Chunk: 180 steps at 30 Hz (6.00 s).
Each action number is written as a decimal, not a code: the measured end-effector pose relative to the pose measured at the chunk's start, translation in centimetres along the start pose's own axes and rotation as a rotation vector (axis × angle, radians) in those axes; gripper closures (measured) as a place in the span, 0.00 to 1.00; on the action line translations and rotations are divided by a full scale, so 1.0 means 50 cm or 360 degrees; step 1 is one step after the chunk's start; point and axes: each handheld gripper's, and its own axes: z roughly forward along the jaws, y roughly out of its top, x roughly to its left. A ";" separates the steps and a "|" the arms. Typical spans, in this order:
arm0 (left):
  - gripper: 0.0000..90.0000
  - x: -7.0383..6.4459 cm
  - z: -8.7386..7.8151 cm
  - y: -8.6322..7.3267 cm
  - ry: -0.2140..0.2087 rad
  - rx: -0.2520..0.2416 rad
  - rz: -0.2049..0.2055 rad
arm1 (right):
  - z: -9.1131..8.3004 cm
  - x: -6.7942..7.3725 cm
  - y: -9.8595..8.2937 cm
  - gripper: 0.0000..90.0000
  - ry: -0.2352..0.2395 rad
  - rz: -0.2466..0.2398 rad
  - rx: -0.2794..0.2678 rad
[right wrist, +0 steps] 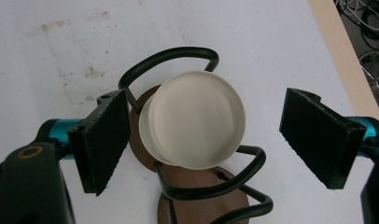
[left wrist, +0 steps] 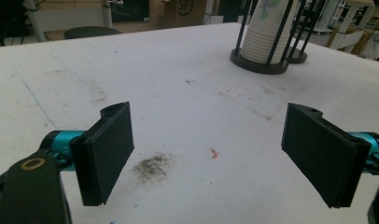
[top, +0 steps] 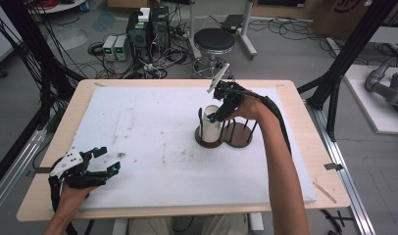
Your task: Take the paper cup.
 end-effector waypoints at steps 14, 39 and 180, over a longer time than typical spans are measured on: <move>0.19 -0.001 0.001 0.000 0.0003 0.0000 -0.0004 | 0.023 0.005 0.008 0.19 -0.0001 -0.0017 0.0128; 0.19 -0.001 0.005 0.002 0.0005 0.0034 0.0006 | 0.042 -0.004 0.009 0.38 0.0066 0.0021 0.0197; 0.19 -0.003 0.005 0.001 0.0004 0.0031 0.0016 | -0.034 0.218 -0.146 0.41 0.0421 0.0204 -0.1109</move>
